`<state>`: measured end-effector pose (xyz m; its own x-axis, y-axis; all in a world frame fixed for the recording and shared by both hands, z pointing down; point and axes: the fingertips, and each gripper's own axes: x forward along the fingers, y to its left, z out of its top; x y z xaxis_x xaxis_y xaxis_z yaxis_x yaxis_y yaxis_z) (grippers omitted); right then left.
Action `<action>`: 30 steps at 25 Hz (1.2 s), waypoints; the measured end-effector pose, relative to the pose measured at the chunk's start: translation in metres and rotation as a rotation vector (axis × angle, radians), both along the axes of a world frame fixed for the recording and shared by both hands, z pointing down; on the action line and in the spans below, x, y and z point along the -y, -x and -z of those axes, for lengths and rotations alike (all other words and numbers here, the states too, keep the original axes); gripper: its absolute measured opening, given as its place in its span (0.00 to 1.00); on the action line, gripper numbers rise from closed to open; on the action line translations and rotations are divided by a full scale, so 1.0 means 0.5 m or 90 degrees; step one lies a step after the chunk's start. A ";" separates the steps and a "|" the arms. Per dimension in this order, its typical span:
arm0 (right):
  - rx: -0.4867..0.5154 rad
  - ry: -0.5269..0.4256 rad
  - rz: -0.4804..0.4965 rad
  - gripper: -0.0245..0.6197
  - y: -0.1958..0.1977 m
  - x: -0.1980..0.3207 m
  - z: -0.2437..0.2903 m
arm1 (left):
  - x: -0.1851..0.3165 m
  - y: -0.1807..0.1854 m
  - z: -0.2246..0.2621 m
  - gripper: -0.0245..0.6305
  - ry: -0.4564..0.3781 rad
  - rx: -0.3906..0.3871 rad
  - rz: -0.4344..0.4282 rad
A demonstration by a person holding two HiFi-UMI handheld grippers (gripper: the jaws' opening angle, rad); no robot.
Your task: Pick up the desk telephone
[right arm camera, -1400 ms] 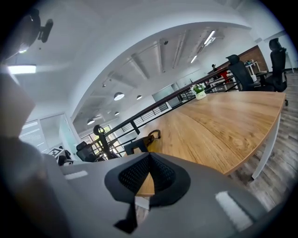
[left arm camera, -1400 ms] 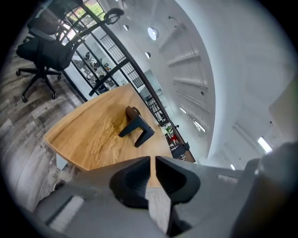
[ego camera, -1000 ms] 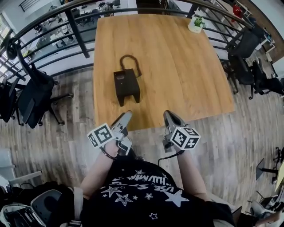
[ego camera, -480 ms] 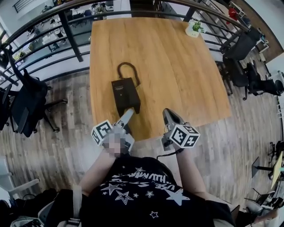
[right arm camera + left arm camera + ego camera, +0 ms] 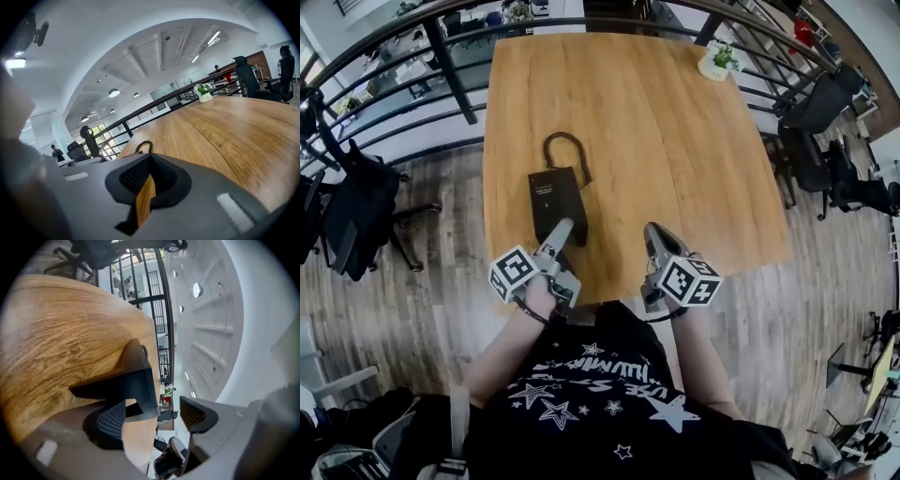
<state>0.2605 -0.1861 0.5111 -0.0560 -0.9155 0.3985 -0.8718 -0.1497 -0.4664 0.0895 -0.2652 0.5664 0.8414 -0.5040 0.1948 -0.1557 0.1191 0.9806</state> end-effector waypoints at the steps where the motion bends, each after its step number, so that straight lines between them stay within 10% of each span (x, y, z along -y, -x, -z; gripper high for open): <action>1: 0.002 -0.002 0.009 0.04 -0.009 0.009 0.000 | 0.005 -0.004 -0.002 0.59 0.006 0.000 0.013; 19: 0.058 -0.010 0.184 0.04 -0.094 0.132 -0.038 | 0.066 0.018 -0.042 0.59 0.040 0.089 0.289; 30: 0.070 -0.016 0.214 0.04 -0.129 0.144 -0.047 | 0.072 0.033 -0.069 0.47 0.053 0.147 0.328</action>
<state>0.3249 -0.2581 0.5345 -0.3969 -0.8481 0.3511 -0.8148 0.1495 -0.5601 0.0732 -0.3014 0.6012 0.4214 -0.8131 0.4016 -0.2662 0.3124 0.9119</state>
